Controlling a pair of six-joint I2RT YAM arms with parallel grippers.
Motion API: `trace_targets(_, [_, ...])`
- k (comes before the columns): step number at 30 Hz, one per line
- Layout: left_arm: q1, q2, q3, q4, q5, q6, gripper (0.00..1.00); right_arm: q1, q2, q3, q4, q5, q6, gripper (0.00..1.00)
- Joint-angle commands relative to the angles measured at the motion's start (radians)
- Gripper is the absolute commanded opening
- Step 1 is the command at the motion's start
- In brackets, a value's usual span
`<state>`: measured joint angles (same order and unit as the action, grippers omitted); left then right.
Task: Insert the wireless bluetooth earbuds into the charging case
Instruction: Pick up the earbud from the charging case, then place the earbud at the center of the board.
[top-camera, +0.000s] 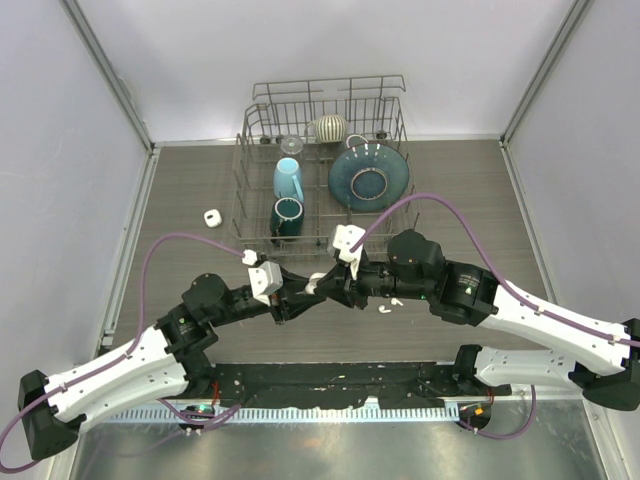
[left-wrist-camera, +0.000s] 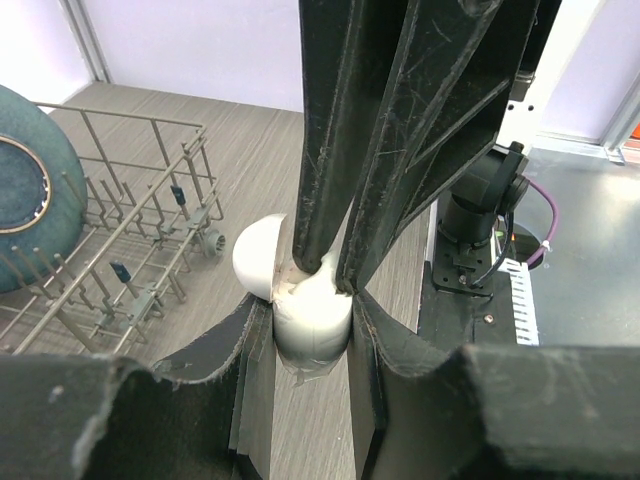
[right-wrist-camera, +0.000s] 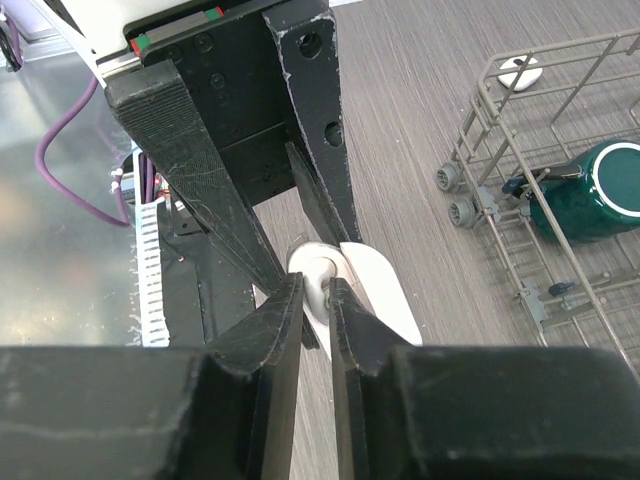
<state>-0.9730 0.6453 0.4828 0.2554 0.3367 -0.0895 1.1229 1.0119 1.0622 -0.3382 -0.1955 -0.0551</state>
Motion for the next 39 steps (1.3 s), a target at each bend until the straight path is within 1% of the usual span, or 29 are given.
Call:
trace_targets(1, [-0.004,-0.035,0.083,0.179,0.025,0.005,0.0,-0.003,0.014,-0.008,-0.105,0.036,-0.018,0.19])
trace_targets(2, [-0.004,-0.035,0.085,0.179,0.021,0.007,0.0,-0.002,0.017,-0.011,-0.105,0.036,-0.022,0.16])
trace_targets(3, [-0.004,-0.033,0.086,0.179,0.021,0.005,0.0,-0.002,0.022,-0.01,-0.107,0.036,-0.023,0.04])
trace_targets(4, [-0.004,-0.033,0.086,0.179,0.022,0.007,0.0,-0.002,0.022,-0.011,-0.107,0.041,-0.022,0.01])
trace_targets(8, [-0.004,-0.03,0.086,0.173,0.022,0.008,0.0,-0.002,0.007,-0.011,-0.093,0.044,-0.017,0.01])
trace_targets(14, [-0.004,-0.027,0.077,0.159,-0.002,0.011,0.0,-0.003,-0.071,-0.018,-0.029,0.031,0.012,0.01])
trace_targets(21, [-0.006,-0.018,0.07,0.134,-0.002,0.019,0.0,-0.003,-0.176,-0.028,0.048,0.082,0.054,0.01])
trace_targets(25, [-0.004,-0.013,0.068,0.124,-0.008,0.027,0.0,-0.003,-0.222,-0.05,0.071,0.14,0.054,0.01])
trace_targets(29, [-0.004,-0.022,0.068,0.094,-0.042,0.04,0.0,-0.005,-0.245,-0.08,0.071,0.191,0.103,0.01])
trace_targets(30, [-0.004,-0.027,0.069,0.081,-0.048,0.046,0.0,-0.006,-0.249,-0.1,0.065,0.232,0.113,0.01])
trace_targets(32, [-0.004,-0.048,0.076,0.033,-0.064,0.069,0.0,-0.017,-0.257,-0.123,0.059,0.264,0.138,0.01])
trace_targets(34, [-0.004,-0.071,0.077,0.007,-0.08,0.082,0.0,-0.028,-0.282,-0.171,0.061,0.298,0.198,0.01])
trace_targets(36, [-0.004,-0.116,0.074,-0.03,-0.103,0.085,0.0,-0.054,-0.295,-0.203,0.064,0.295,0.259,0.01])
trace_targets(37, [-0.004,-0.128,0.073,-0.042,-0.12,0.114,0.0,-0.066,-0.305,-0.237,0.071,0.298,0.282,0.01])
trace_targets(38, [-0.004,-0.157,0.073,-0.053,-0.125,0.119,0.0,-0.102,-0.303,-0.251,0.07,0.294,0.303,0.01])
trace_targets(39, [-0.004,-0.17,0.07,-0.071,-0.128,0.132,0.0,-0.123,-0.297,-0.266,0.071,0.263,0.322,0.01])
